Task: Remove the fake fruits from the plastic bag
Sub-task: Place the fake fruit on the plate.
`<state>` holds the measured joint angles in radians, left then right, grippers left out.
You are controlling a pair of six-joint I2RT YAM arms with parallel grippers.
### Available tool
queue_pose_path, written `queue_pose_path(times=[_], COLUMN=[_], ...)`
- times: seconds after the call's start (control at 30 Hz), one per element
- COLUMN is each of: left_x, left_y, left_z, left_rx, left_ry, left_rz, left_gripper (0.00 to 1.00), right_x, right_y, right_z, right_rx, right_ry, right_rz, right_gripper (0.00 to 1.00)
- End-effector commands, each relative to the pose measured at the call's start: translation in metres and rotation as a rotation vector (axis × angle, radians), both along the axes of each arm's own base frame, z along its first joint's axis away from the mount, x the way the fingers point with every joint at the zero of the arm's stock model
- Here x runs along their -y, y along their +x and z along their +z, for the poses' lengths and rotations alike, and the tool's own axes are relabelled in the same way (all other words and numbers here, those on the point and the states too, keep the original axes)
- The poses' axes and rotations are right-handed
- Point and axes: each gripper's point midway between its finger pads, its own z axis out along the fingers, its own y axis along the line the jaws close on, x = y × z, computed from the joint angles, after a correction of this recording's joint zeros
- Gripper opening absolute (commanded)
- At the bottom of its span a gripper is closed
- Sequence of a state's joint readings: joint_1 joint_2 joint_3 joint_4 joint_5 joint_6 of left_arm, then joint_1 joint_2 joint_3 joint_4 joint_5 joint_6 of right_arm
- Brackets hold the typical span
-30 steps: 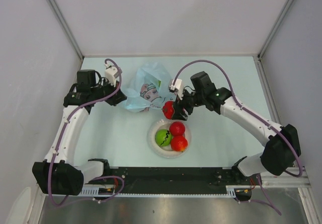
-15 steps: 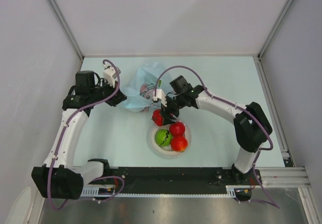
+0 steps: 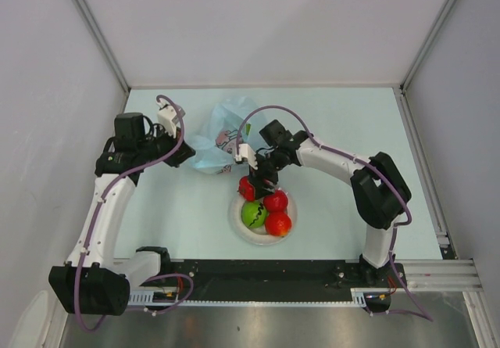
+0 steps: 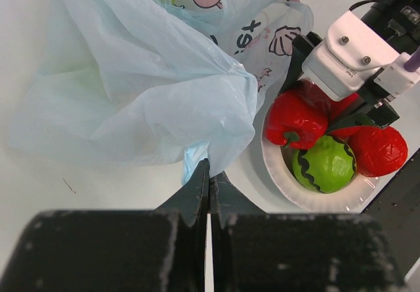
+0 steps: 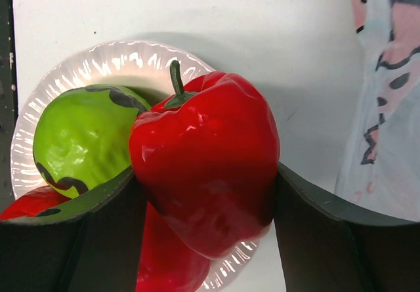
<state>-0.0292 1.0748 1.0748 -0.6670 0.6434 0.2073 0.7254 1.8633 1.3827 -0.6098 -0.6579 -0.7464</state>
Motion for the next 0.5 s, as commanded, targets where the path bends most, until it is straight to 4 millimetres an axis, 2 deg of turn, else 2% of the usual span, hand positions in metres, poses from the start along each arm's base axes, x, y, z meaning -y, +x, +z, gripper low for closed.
queue_pose_path(times=[0.0, 0.13, 0.17, 0.4, 0.47], left_x=[0.0023, 0.0035, 0.0035, 0.004, 0.0033], left_y=[0.0025, 0.0048, 0.005, 0.0069, 0.0072], left_z=[0.0083, 0.0072, 0.0078, 0.0056, 0.0055], left_rx=[0.026, 0.022, 0.023, 0.016, 0.019], left_ry=[-0.032, -0.038, -0.038, -0.039, -0.037], left_rz=[-0.007, -0.012, -0.012, -0.013, -0.011], left_gripper=[0.0, 0.0, 0.0, 0.0, 0.0], right_x=[-0.0073, -0.0067, -0.0066, -0.0084, -0.0071], right_y=[-0.0026, -0.0018, -0.0013, 0.0035, 0.0028], right_z=[0.008, 0.0032, 0.0025, 0.0093, 0.0096], right_rx=[-0.019, -0.027, -0.029, -0.006, -0.005], right_ry=[0.017, 0.004, 0.002, 0.02, 0.019], right_rz=[0.021, 0.012, 0.008, -0.002, 0.002], right_gripper=[0.41, 0.47, 0.53, 0.73, 0.85])
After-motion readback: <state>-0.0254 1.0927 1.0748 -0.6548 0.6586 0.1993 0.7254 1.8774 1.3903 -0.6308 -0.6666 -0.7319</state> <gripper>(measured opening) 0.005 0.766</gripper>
